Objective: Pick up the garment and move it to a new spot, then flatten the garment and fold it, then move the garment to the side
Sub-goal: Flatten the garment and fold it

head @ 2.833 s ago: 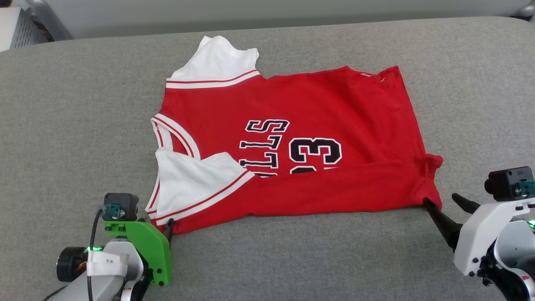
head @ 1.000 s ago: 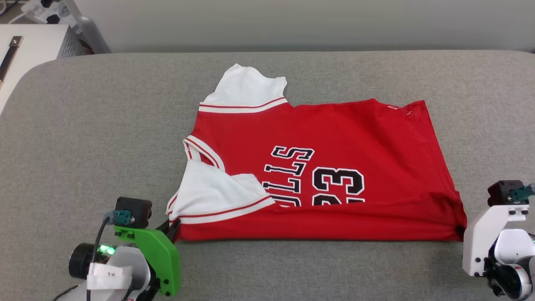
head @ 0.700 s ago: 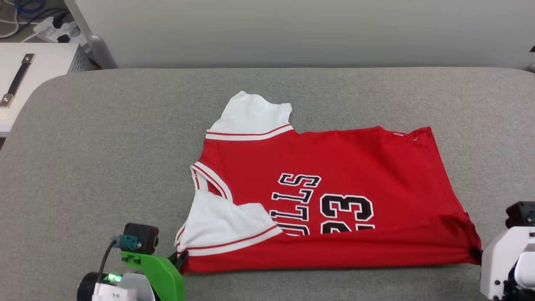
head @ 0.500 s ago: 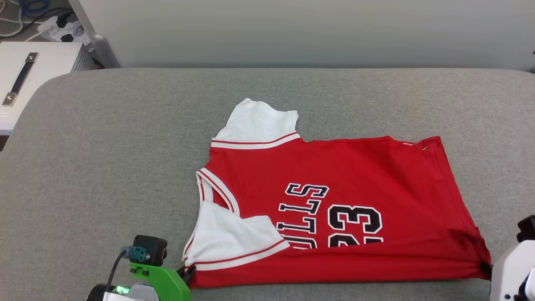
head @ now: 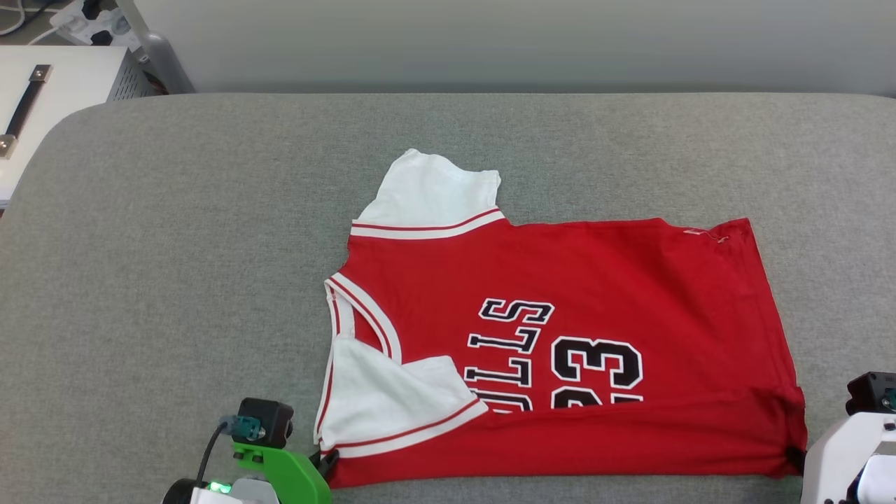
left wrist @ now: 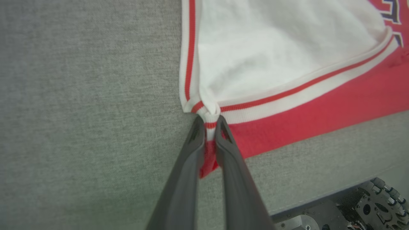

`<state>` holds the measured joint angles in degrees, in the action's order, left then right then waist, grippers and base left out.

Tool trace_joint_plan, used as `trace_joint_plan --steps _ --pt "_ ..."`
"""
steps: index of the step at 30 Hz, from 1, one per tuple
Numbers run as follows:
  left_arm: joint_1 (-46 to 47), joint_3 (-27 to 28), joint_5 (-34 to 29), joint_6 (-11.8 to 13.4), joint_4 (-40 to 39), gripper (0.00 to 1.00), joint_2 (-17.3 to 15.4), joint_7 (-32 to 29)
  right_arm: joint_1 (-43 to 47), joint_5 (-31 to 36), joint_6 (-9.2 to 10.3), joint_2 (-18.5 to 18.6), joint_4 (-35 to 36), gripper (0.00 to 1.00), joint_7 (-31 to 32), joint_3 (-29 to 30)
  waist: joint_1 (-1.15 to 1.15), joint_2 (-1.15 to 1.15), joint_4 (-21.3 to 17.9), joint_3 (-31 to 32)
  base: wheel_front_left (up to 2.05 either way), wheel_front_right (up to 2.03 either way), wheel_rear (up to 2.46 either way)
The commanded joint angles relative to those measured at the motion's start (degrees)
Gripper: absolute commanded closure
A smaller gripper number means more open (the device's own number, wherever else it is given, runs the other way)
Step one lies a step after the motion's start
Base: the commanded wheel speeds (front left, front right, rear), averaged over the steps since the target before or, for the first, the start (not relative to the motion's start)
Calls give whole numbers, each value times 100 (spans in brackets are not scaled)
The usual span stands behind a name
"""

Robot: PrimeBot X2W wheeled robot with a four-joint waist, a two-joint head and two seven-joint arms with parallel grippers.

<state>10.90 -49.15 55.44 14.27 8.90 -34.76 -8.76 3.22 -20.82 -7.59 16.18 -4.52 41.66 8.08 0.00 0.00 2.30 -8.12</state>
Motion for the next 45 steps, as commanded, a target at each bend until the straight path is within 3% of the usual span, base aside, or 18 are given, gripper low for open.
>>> trace_joint_plan --steps 1,4,5,6,7,8,9,21,30,35,39,45 --pt "92 -34 -54 -41 112 100 66 -6 -74 24 10 -4 -98 100 -64 -41 0 0 1 -21 0 0 0" --pt "123 -52 -58 -77 220 100 111 9 -96 12 10 16 -245 100 -133 -89 0 0 3 -15 0 0 0" --pt "130 -60 -59 -85 257 85 126 11 -100 3 10 23 -294 100 -151 -105 0 0 3 -4 0 0 0" --pt "134 -67 -67 -83 286 55 134 15 -102 -17 10 22 -334 100 -155 -117 0 0 3 9 0 0 0" --pt "136 -72 -82 -74 322 0 140 33 -101 -30 10 29 -368 39 -165 -148 0 0 2 43 0 0 0" --pt "132 -68 -84 -63 348 0 143 46 -94 -37 10 40 -385 1 -173 -172 0 0 -1 67 0 0 0" --pt "126 -66 -80 -57 370 0 144 52 -97 -41 10 52 -382 0 -208 -185 0 0 -6 100 0 0 0" --pt "114 184 -179 65 3 0 30 586 -43 -197 10 187 377 0 -743 -249 0 0 -38 485 0 0 0" --pt "228 557 -817 115 -406 0 -23 2070 0 -180 10 76 1191 0 -2491 -319 0 0 -72 573 0 0 0" --pt "358 928 -1540 111 -594 0 133 2366 119 -103 10 -271 1462 0 -3525 -172 0 0 -100 581 0 0 0" --pt "259 1546 -2036 -62 -896 0 448 2373 207 -38 10 -470 1670 0 -4189 -253 0 0 -250 486 0 0 0" --pt "578 1852 -2372 -736 -598 0 610 2375 145 79 10 -570 1643 0 -4781 -495 0 0 -546 176 0 0 0"
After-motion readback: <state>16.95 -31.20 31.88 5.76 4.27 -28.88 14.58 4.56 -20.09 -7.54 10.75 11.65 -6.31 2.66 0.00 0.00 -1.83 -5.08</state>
